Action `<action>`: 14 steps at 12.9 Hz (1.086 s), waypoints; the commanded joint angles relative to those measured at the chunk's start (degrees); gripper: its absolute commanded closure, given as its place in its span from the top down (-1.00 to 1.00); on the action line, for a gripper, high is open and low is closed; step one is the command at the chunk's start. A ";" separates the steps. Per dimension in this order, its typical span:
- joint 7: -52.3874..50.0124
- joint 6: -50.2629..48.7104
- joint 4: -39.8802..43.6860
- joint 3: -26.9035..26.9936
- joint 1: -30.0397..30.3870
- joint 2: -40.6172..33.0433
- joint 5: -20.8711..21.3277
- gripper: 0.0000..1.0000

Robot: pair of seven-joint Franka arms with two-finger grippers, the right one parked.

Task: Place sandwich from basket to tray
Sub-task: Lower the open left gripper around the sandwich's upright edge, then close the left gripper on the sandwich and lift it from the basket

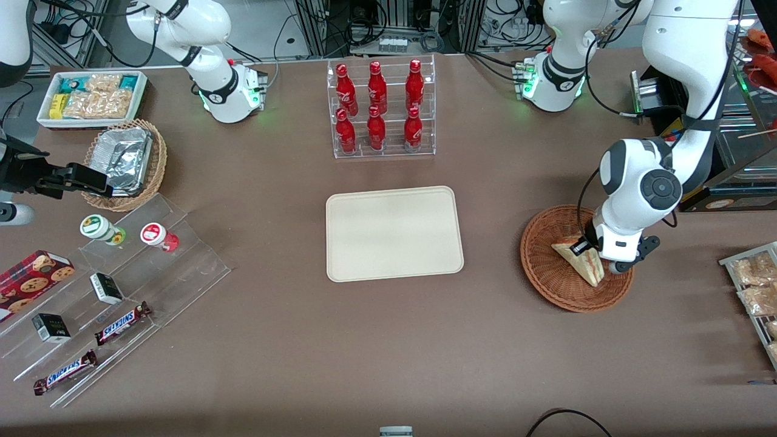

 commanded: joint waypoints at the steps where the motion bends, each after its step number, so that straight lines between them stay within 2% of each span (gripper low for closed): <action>1: -1.03 -8.46 3.96 -0.49 -0.43 -2.98 4.16 -0.53; 5: -1.30 -25.95 17.66 -0.67 -6.74 -3.24 4.35 -0.53; 7: -1.56 -33.34 25.13 -0.93 -11.83 -2.37 3.47 -0.53; 12: -3.05 -35.40 32.36 -0.93 -25.10 1.93 3.12 -0.49; 14: -3.14 -35.05 35.00 -0.93 -28.72 4.48 -0.56 -0.49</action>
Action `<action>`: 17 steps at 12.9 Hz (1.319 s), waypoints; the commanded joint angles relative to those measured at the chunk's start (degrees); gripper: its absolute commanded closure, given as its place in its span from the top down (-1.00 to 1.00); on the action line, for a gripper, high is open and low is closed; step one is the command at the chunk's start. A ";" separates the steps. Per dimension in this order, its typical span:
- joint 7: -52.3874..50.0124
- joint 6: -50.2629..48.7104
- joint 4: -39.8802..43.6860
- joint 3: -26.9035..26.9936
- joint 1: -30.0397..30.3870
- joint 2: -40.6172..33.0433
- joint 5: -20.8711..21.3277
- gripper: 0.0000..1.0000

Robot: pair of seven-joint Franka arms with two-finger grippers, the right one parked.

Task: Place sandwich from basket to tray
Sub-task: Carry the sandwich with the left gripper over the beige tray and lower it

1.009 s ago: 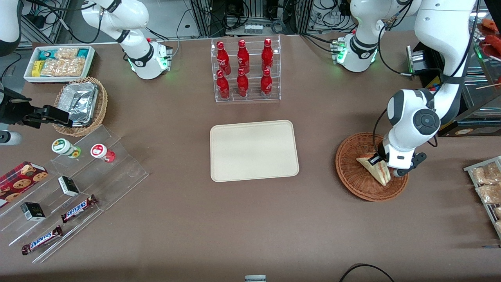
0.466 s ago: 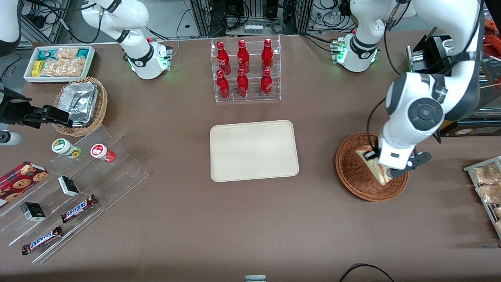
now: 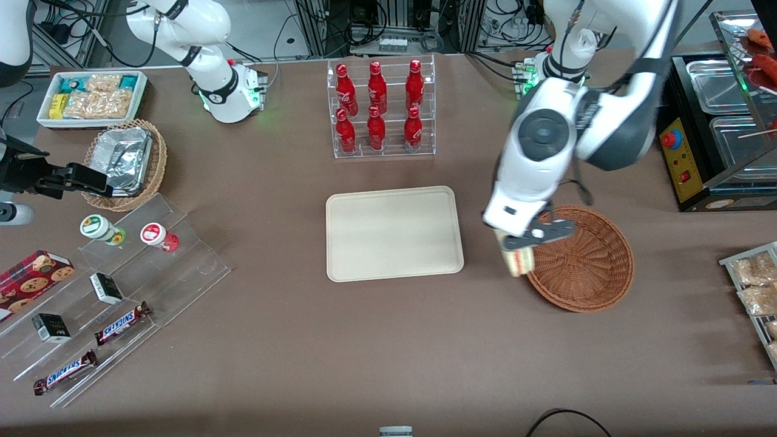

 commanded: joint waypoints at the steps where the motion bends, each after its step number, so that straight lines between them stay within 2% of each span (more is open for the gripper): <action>1: -0.20 -1.03 6.18 0.68 -4.71 5.57 -2.45 -0.49; 6: -1.50 2.20 13.83 0.60 -13.68 15.94 -3.07 -0.49; 9: -4.24 6.95 14.10 0.60 -16.68 19.47 -3.15 -0.50; 17: -8.10 12.24 14.81 0.51 -20.11 26.59 -3.07 -0.50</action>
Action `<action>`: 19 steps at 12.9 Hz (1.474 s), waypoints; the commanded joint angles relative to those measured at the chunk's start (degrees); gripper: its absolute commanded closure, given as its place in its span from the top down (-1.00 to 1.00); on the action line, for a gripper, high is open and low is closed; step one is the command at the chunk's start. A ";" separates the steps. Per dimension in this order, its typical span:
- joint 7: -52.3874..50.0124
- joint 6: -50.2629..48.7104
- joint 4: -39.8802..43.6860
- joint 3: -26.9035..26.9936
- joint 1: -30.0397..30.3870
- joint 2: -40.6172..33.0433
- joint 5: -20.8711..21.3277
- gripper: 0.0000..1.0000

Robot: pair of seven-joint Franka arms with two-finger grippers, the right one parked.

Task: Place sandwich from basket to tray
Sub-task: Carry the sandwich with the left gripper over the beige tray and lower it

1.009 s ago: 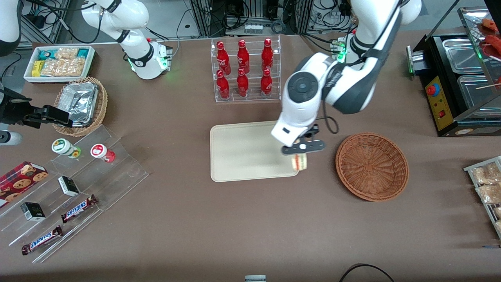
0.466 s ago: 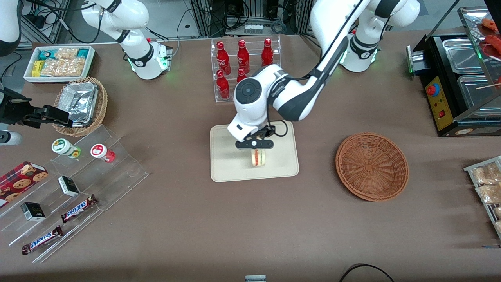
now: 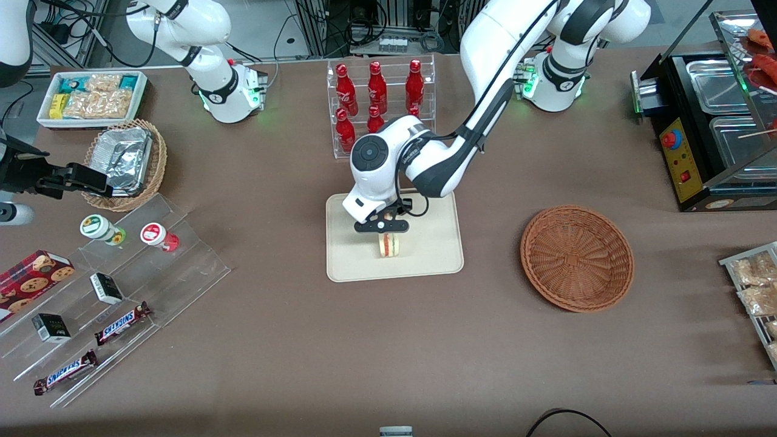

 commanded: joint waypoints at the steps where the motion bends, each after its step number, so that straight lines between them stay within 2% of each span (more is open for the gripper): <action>1: -1.33 -0.14 1.95 0.61 -1.40 1.79 -0.32 -0.50; 5: -1.33 -0.05 1.95 0.61 -2.10 3.11 -0.41 -0.49; 6: -1.33 0.38 1.86 0.61 -2.11 3.11 -0.41 -0.43; 7: -1.33 0.47 1.77 0.61 -2.02 3.11 -0.41 -0.25; 8: -1.24 0.47 1.69 0.70 -1.93 3.11 -0.32 0.43; 9: -1.07 0.39 1.77 0.78 -1.84 2.85 -0.32 0.97; 14: -1.16 -3.46 2.04 1.40 -1.23 -2.32 -0.32 0.99; 19: -0.63 -13.91 1.42 1.40 5.26 -14.08 -0.49 0.99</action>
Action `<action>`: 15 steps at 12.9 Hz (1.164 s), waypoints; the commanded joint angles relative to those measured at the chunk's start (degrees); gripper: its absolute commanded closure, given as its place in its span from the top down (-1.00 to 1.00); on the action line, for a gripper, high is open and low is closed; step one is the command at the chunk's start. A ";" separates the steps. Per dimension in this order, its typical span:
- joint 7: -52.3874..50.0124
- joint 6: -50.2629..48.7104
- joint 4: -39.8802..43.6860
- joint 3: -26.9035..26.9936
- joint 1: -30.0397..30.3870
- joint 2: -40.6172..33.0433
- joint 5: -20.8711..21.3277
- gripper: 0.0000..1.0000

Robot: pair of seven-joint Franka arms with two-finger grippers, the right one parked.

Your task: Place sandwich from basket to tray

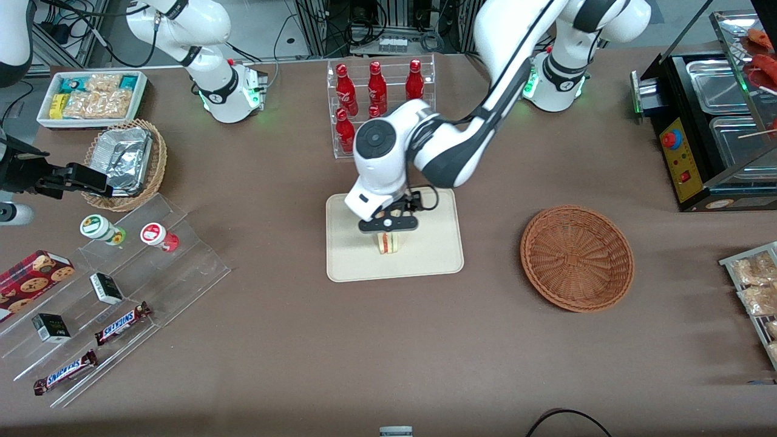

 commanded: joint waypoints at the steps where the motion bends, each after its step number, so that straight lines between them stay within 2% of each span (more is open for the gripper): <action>1: 0.11 -7.57 -2.39 -0.27 4.26 -8.41 -0.49 0.99; 3: 1.15 -8.83 -9.56 -0.35 8.65 -17.27 -0.58 0.99; 7: 16.68 -10.84 -19.43 -0.18 17.71 -30.73 -3.21 0.99; 15: 41.66 -20.69 -19.62 -0.18 33.71 -38.75 -3.30 0.99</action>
